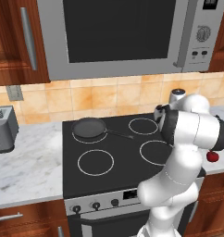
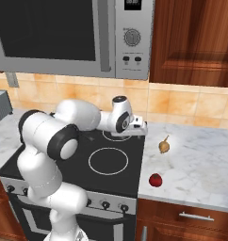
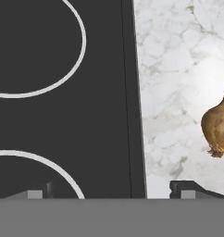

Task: Place the pan on the rear left burner on the stove. Then place the tomato and the onion in the pan and turn on the rear left burner.

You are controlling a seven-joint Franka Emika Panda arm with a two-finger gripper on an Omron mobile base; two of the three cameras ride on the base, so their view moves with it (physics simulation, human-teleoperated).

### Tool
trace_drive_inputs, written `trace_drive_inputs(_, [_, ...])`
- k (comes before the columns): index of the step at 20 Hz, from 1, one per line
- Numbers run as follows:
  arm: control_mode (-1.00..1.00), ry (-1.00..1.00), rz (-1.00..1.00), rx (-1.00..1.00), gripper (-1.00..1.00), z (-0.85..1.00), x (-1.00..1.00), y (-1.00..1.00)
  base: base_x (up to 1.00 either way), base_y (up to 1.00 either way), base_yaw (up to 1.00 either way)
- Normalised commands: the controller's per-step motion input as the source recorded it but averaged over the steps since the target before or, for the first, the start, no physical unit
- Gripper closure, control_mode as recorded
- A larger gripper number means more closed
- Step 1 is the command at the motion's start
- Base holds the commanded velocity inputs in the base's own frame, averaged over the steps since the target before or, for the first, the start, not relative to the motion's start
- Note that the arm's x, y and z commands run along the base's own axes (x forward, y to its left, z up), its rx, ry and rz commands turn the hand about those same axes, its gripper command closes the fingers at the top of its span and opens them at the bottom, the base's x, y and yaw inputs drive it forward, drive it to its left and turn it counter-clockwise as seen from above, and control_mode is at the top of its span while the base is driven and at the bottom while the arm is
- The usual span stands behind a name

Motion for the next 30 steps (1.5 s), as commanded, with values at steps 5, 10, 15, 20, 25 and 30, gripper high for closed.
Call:
trace_drive_inputs(5, [-1.0,-0.09,-0.09,0.0,-1.0,0.0,0.0,-0.52,0.0,0.0,0.0])
trace_drive_inputs(10, [-1.0,-0.1,-0.06,0.0,-1.0,0.0,-0.03,-0.46,0.0,0.0,0.0])
trace_drive_inputs(15, [-1.0,-0.06,-0.03,0.0,-1.0,0.0,-0.01,-0.41,0.0,0.0,0.0])
trace_drive_inputs(20, [-1.0,-0.04,0.0,0.0,-1.0,0.0,0.0,-0.33,0.0,0.0,0.0])
trace_drive_inputs(25, [-1.0,-0.01,0.0,0.0,-1.0,0.0,0.0,-0.33,0.0,0.0,0.0])
trace_drive_inputs(30, [-1.0,0.0,0.0,0.0,-1.0,0.0,0.0,-0.31,0.0,0.0,0.0])
